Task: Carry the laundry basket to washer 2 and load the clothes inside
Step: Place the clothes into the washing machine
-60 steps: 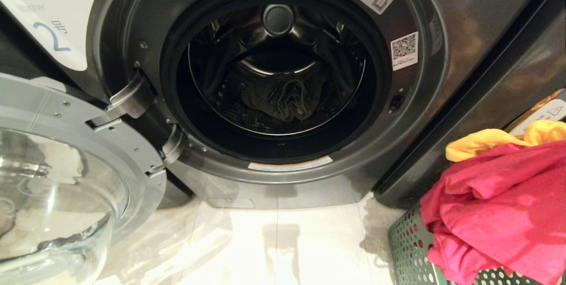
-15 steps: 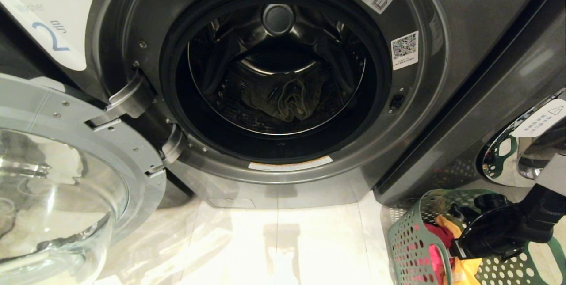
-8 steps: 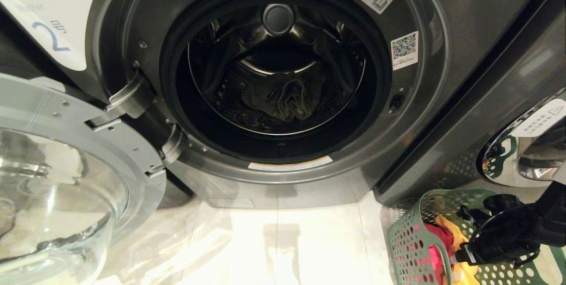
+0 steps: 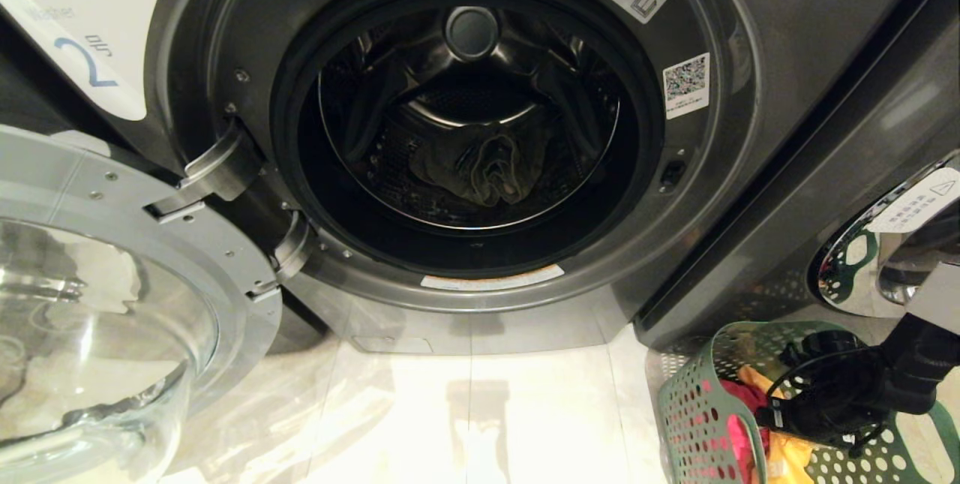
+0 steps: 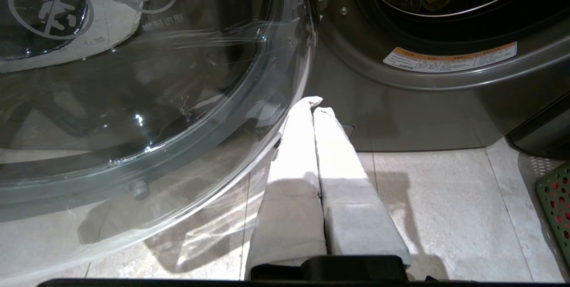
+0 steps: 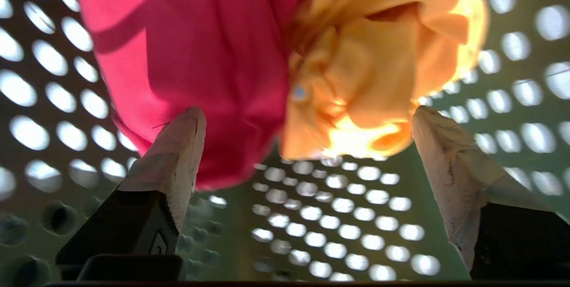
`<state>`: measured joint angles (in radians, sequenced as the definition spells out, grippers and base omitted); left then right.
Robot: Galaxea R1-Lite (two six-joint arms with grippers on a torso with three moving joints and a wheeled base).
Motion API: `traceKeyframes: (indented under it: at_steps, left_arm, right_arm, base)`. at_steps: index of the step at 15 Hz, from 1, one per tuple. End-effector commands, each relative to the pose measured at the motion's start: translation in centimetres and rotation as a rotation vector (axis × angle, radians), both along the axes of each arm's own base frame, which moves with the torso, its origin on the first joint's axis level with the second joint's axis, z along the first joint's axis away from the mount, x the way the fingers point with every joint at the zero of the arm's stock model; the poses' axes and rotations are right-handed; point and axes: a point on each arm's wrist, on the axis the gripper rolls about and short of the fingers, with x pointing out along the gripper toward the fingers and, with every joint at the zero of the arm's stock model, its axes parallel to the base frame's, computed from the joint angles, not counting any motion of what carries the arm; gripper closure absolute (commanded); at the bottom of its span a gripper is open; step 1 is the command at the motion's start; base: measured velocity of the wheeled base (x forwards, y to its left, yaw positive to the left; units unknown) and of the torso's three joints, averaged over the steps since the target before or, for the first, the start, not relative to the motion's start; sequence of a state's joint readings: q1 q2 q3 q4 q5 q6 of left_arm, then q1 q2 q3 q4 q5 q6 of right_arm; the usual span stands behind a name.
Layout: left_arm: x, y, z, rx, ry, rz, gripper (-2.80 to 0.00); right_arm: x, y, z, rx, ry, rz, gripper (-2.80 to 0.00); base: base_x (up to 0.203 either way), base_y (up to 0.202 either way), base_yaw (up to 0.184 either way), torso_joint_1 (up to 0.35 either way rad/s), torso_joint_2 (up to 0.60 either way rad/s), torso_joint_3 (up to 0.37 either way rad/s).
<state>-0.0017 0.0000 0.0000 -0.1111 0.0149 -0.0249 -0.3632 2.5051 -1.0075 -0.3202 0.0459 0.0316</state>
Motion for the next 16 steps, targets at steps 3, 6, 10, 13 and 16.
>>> traceKeyframes:
  at_steps: [3,6,10,13,16]
  left_arm:
    - [0.3,0.0,-1.1,-0.001,0.041,0.001,0.0]
    - [0.3,0.0,-1.1,-0.001,0.041,0.001,0.0]
    - [0.3,0.0,-1.1,-0.001,0.041,0.001,0.0]
    - [0.3,0.0,-1.1,-0.001,0.041,0.001,0.0]
    - [0.3,0.0,-1.1,-0.001,0.041,0.001,0.0]
  right_arm:
    - [0.2,0.4,0.4,0.15,-0.026,-0.06,-2.8]
    - [-0.3,0.7,0.3,0.196,0.014,-0.073,-2.8]
    - [-0.4,0.6,-1.0,0.132,0.058,-0.087,-2.8]
    - [0.2,0.6,-2.2,0.132,0.051,-0.089,-2.8]
    - [1.3,0.2,-3.4,0.13,0.022,-0.091,-2.8]
  base:
    - [0.0,0.0,0.0,0.0,0.0,0.0]
    - [0.0,0.0,0.0,0.0,0.0,0.0]
    - [0.0,0.0,0.0,0.0,0.0,0.0]
    - [0.0,0.0,0.0,0.0,0.0,0.0]
    - [0.0,0.0,0.0,0.0,0.0,0.0]
